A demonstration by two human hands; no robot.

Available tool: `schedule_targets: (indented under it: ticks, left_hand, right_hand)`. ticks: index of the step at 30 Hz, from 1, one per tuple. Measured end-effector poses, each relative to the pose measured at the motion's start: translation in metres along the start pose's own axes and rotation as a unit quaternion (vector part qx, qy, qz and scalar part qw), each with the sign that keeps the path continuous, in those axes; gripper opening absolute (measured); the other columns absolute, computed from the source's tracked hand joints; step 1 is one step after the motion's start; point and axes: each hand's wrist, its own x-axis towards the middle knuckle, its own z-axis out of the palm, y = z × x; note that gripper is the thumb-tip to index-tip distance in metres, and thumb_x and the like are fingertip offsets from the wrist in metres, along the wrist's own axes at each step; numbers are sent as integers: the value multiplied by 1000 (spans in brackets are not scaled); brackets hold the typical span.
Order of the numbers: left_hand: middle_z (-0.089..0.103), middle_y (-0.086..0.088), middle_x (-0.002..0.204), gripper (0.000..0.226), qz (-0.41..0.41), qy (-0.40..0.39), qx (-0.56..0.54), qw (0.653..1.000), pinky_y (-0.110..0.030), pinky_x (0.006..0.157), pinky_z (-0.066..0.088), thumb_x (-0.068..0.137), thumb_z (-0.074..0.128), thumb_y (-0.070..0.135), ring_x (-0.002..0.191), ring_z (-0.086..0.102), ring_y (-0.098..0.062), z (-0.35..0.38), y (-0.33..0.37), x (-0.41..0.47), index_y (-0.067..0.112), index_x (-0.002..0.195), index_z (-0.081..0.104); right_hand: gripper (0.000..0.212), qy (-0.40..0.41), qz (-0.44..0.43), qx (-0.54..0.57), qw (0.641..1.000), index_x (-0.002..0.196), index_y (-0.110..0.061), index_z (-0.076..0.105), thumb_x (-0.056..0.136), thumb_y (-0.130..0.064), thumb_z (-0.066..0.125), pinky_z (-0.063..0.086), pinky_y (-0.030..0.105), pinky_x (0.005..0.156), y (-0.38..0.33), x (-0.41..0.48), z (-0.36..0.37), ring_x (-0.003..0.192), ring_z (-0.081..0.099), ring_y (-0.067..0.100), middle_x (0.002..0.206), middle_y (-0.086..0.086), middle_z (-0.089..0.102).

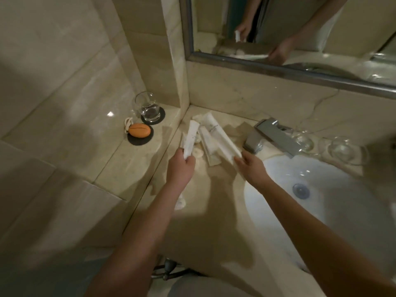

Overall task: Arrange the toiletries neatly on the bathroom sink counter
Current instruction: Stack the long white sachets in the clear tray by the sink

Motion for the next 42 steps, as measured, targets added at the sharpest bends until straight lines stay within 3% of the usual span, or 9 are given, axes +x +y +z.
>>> schedule_targets:
  ticks: [7, 11, 14, 17, 20, 27, 33, 36, 42]
  left_hand:
    - [67, -4, 100, 41, 3, -39, -116, 992, -30, 76, 50, 83, 65, 39, 92, 64, -22, 28, 40, -11, 12, 113, 62]
    - [62, -4, 91, 41, -33, -150, -111, 982, -26, 66, 43, 83, 68, 32, 84, 60, -23, 55, 56, -34, 9, 116, 60]
    - [61, -4, 86, 34, -19, -188, -95, 977, -24, 57, 42, 85, 66, 28, 73, 55, -18, 82, 71, -60, 9, 112, 60]
    - [66, -11, 101, 35, -10, -174, -108, 979, -27, 72, 46, 86, 66, 24, 85, 58, -21, 117, 84, -86, 3, 114, 62]
    - [66, -11, 98, 32, -11, -173, -118, 978, -27, 74, 46, 87, 65, 23, 86, 60, -23, 152, 97, -116, 1, 110, 64]
    - [59, -2, 73, 24, 4, -224, -111, 968, -24, 54, 41, 87, 63, 25, 66, 53, -18, 222, 124, -180, 5, 100, 66]
    - [60, -1, 69, 21, 39, -250, -74, 965, -24, 50, 36, 85, 63, 27, 51, 46, -10, 263, 142, -214, 5, 85, 64]
    - [61, -4, 76, 22, 43, -268, -57, 961, -23, 49, 35, 83, 62, 24, 50, 44, -10, 282, 147, -230, 3, 88, 65]
    - [52, 0, 61, 25, 54, -297, -34, 953, -27, 52, 36, 87, 58, 18, 50, 43, -11, 312, 154, -262, 18, 63, 51]
  right_hand:
    - [26, -100, -23, 8, 995, 74, -15, 57, 95, -30, 52, 40, 22, 53, 36, -80, -63, 57, 50, 13, 64, -2, 53]
    - [27, -83, 4, 1, 997, 68, -22, 54, 95, -25, 53, 38, 15, 49, 63, -111, -100, 50, 49, 2, 60, -6, 51]
    - [21, -56, 10, -99, 993, 80, -10, 59, 94, -24, 53, 42, 33, 64, 89, -125, -126, 71, 61, 20, 75, 6, 61]
    - [27, 7, 20, -136, 990, 108, -9, 61, 94, -30, 51, 41, 31, 78, 106, -135, -148, 97, 60, 29, 104, 11, 66]
    - [36, 72, 35, -145, 986, 114, -15, 59, 95, -41, 44, 44, 38, 88, 114, -141, -161, 103, 61, 30, 110, 10, 67]
    - [33, 197, 61, -177, 962, 91, -14, 62, 91, -45, 50, 37, 36, 84, 156, -172, -197, 86, 64, 27, 88, 6, 70]
    - [31, 240, 128, -150, 951, 85, -13, 62, 88, -43, 57, 43, 39, 83, 213, -223, -249, 84, 64, 28, 83, 6, 70]
    - [32, 241, 163, -138, 947, 84, -13, 61, 86, -44, 58, 44, 38, 80, 242, -250, -272, 81, 63, 27, 79, 5, 68]
    - [28, 192, 200, -210, 938, 82, -15, 60, 86, -43, 57, 40, 36, 82, 304, -293, -291, 88, 64, 27, 83, 3, 68]
